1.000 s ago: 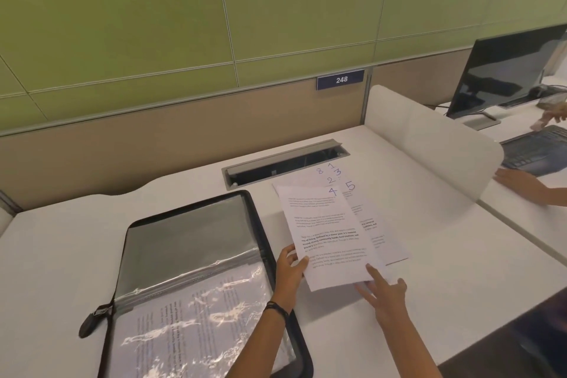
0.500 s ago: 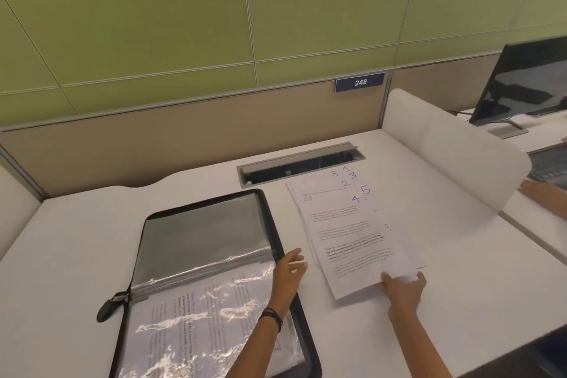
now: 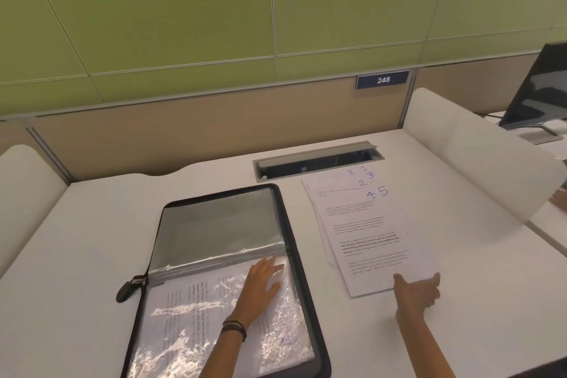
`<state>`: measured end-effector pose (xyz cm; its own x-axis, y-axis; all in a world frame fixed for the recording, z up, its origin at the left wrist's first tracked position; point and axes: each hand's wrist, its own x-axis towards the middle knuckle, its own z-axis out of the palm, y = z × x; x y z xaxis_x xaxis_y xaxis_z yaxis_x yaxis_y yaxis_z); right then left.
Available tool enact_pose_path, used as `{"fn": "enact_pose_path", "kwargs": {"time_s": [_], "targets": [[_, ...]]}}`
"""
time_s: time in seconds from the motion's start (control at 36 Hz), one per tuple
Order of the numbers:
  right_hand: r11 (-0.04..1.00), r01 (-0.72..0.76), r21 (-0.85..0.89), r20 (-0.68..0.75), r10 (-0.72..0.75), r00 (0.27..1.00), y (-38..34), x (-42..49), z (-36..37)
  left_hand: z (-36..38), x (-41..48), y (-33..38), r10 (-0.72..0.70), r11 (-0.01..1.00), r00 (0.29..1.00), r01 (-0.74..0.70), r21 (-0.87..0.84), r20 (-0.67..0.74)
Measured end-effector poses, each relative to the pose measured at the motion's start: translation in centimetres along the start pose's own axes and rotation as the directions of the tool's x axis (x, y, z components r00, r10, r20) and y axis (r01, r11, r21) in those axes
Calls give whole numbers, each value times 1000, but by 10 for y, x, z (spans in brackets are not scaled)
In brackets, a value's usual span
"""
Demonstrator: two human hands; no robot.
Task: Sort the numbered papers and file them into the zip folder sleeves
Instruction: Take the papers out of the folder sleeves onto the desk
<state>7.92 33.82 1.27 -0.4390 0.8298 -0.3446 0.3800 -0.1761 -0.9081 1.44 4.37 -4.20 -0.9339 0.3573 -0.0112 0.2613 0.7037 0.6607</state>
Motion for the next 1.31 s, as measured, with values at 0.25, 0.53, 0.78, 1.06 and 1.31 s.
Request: {"fn": "enact_pose_path", "kwargs": {"time_s": [0.25,0.53,0.78,1.06,1.31], "targets": [[980,197,-37,204,-186,961,7,-19,22,-14,-24,-18,44,960,966,-111,257,254],[960,263,-99,677,-129,724,13,-47,54,-13,-28,-18,51,949,954,-138,282,296],[770,554,-317,891,40,453,15,-76,75,-14,-26,-25,41,979,970,-87,185,239],[720,609,-333,930,147,336,7,-83,83,-25,-29,-21,8,996,985,7,-86,174],[745,617,-253,958,105,265,-9,-88,83,-43,-25,-2,-76,991,955,104,-85,288]]}}
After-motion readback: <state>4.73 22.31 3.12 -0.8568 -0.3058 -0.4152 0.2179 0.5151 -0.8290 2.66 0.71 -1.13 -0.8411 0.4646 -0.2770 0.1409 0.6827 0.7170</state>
